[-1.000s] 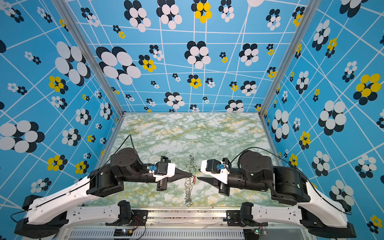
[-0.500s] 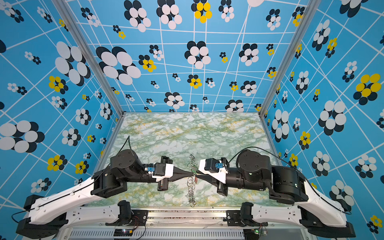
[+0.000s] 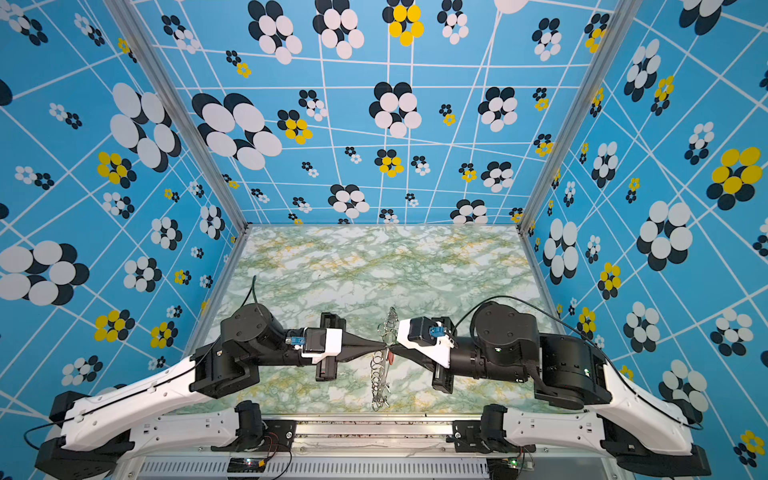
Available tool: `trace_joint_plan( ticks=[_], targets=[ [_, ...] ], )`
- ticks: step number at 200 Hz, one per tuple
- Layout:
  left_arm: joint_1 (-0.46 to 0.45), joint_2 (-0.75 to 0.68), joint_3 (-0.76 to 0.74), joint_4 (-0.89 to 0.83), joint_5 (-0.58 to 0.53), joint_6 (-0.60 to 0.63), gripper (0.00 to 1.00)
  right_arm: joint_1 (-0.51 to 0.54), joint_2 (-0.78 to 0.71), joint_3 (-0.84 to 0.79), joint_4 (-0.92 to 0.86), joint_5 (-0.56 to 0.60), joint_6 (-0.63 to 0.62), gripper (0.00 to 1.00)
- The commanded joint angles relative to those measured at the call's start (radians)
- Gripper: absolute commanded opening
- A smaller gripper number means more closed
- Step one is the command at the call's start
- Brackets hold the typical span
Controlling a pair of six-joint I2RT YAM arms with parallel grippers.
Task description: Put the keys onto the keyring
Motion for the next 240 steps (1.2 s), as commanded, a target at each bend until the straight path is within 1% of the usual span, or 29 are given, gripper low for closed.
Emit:
trace_joint_plan(
  ticks=[1, 43, 74, 99, 108, 127, 155, 207, 240],
  targets=[
    [0.026, -0.006, -0.016, 0.182, 0.016, -0.042, 0.0, -0.001, 0.01, -0.037, 0.048, -0.041, 0.026, 0.0],
    [0.039, 0.01, -0.031, 0.233, 0.04, -0.074, 0.0, -0.001, 0.027, -0.084, 0.11, -0.079, 0.039, 0.0],
    [0.042, 0.012, -0.045, 0.254, 0.043, -0.09, 0.0, -0.001, 0.019, -0.101, 0.143, -0.074, 0.05, 0.0],
    [0.051, 0.005, -0.052, 0.251, 0.046, -0.096, 0.0, -0.001, -0.001, -0.094, 0.128, -0.039, 0.052, 0.0],
    [0.056, 0.0, -0.056, 0.253, 0.05, -0.101, 0.0, -0.001, -0.008, -0.089, 0.113, -0.025, 0.052, 0.03],
    [0.066, -0.005, -0.07, 0.268, 0.056, -0.114, 0.0, -0.002, -0.016, -0.07, 0.077, -0.005, 0.051, 0.13],
    [0.083, -0.011, -0.085, 0.295, 0.07, -0.135, 0.0, -0.001, -0.029, -0.042, 0.03, 0.031, 0.045, 0.2],
    [0.096, -0.013, -0.1, 0.315, 0.079, -0.153, 0.0, -0.001, -0.046, -0.004, -0.013, 0.058, 0.04, 0.26],
    [0.099, -0.007, -0.104, 0.315, 0.09, -0.159, 0.0, -0.002, -0.046, 0.013, -0.003, 0.068, 0.008, 0.26]
  ],
)
